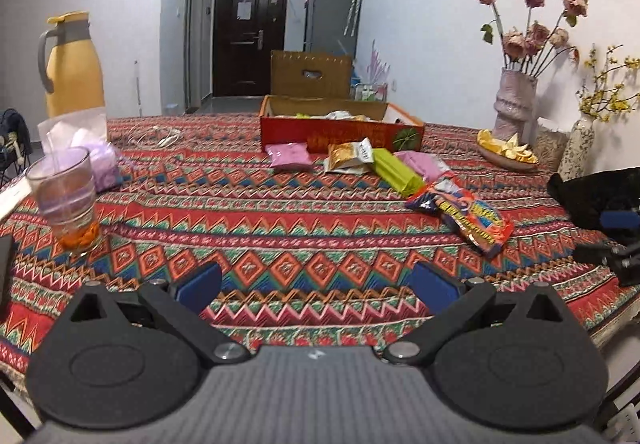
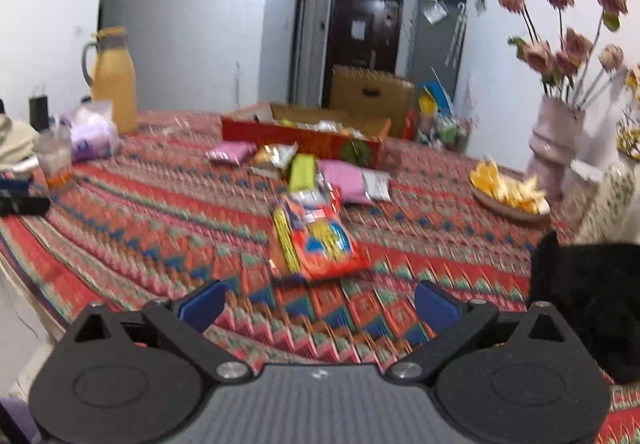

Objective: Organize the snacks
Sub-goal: 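Pull both open tools back toward the remaining snacks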

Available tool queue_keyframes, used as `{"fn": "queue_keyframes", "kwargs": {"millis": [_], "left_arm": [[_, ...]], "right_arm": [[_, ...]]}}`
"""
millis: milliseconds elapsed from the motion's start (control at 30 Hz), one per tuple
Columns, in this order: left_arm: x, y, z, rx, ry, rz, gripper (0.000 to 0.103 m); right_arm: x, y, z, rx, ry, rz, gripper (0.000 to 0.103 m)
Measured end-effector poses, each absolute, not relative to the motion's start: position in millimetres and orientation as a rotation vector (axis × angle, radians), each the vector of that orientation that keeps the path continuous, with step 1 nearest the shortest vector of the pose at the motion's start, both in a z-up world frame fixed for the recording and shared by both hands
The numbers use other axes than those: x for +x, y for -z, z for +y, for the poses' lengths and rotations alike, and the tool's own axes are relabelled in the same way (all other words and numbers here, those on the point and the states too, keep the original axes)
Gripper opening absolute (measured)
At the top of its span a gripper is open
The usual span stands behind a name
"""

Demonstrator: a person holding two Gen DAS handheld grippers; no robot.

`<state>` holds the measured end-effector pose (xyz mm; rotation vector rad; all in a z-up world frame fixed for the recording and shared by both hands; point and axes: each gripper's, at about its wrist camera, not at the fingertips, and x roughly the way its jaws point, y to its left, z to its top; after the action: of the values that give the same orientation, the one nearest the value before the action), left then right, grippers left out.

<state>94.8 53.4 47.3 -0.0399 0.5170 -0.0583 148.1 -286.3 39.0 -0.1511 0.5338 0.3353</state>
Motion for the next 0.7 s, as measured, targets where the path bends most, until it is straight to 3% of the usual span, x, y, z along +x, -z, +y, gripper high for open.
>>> {"fn": "queue_keyframes", "kwargs": {"millis": [333, 700], "left_arm": [[116, -43, 53, -0.041, 0.046, 0.549, 0.103], [173, -18, 66, -0.077, 0.022, 0.641, 0.103]], "right_arm": [[165, -25, -290, -0.102, -0.330, 0.572, 0.101], [247, -13, -252, -0.139, -0.384, 0.606, 0.101]]}}
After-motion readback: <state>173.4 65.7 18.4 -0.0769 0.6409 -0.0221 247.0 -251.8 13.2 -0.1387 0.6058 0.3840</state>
